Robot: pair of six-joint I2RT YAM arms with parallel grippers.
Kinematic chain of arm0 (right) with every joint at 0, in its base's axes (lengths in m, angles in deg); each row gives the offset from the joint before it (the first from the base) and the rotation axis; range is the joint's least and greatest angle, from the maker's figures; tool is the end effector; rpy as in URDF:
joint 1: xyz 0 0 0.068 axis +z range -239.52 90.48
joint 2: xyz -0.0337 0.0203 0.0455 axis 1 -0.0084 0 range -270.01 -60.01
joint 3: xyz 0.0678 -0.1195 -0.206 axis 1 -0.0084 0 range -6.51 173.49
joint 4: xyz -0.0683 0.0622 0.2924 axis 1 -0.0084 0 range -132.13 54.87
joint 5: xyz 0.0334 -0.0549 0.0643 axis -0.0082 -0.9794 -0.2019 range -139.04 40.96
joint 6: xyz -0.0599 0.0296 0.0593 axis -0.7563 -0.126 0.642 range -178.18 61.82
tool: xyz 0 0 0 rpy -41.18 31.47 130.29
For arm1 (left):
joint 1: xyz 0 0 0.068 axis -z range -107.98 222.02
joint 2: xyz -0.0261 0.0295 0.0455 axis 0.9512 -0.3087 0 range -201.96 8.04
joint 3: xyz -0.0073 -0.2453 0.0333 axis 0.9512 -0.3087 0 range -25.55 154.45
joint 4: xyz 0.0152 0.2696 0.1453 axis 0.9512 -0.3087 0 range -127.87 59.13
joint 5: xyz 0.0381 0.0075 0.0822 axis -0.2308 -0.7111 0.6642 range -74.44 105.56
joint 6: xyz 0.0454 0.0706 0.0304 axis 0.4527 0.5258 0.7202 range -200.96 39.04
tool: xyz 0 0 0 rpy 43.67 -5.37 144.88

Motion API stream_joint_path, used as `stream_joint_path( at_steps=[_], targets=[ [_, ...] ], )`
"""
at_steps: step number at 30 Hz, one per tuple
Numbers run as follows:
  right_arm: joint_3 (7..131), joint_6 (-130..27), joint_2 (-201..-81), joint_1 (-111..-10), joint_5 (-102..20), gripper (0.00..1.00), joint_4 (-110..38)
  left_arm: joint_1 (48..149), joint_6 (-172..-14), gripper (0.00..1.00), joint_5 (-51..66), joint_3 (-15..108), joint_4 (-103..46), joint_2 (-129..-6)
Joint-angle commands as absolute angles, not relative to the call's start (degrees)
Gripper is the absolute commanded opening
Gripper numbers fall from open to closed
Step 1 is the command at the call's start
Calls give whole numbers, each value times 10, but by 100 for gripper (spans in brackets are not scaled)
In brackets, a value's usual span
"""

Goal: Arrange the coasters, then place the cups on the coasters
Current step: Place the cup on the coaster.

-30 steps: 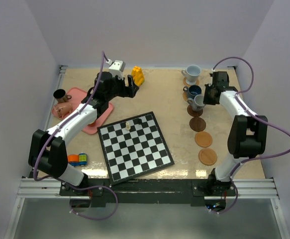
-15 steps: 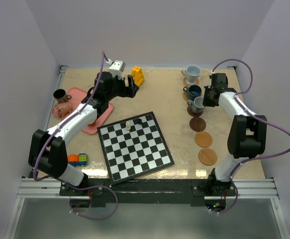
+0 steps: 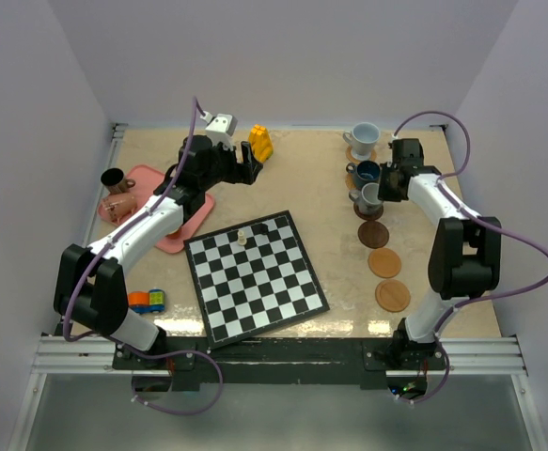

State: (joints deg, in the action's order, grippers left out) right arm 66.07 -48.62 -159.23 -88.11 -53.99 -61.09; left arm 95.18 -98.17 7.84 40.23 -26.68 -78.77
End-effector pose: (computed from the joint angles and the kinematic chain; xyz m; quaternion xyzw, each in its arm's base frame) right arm 0.4399 0.0040 0.1488 0.0811 0.9430 -0.0100 0.3227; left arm 0.4075 -0.1860 0.2577 0.0817 0.7981 -0.2559 0.5394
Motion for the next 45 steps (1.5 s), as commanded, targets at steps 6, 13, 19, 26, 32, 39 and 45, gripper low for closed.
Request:
stream_joint_path(
  at_steps=[6,13,19,26,32,39,45],
  targets=[
    [660,-468,-1562,-873,-564,0,-581,948,-987,83,70,412,-249,-781],
    [669,-467,-1555,-872,-580,0,-582,948,-987,83,69,412,-248,-782],
    [668,-467,-1555,-873,-581,0,-578,948,-987,83,69,412,-248,-782],
    [666,-466,-1560,-873,-583,0,-570,948,-987,83,69,413,-248,-784],
    [664,-467,-1560,-874,-588,0,-569,948,-987,83,69,416,-249,-784],
    [662,-468,-1557,-873,-596,0,-568,948,-988,83,68,419,-250,-787],
    [660,-468,-1559,-874,-598,0,-570,948,-988,83,68,421,-251,-790]
  ],
)
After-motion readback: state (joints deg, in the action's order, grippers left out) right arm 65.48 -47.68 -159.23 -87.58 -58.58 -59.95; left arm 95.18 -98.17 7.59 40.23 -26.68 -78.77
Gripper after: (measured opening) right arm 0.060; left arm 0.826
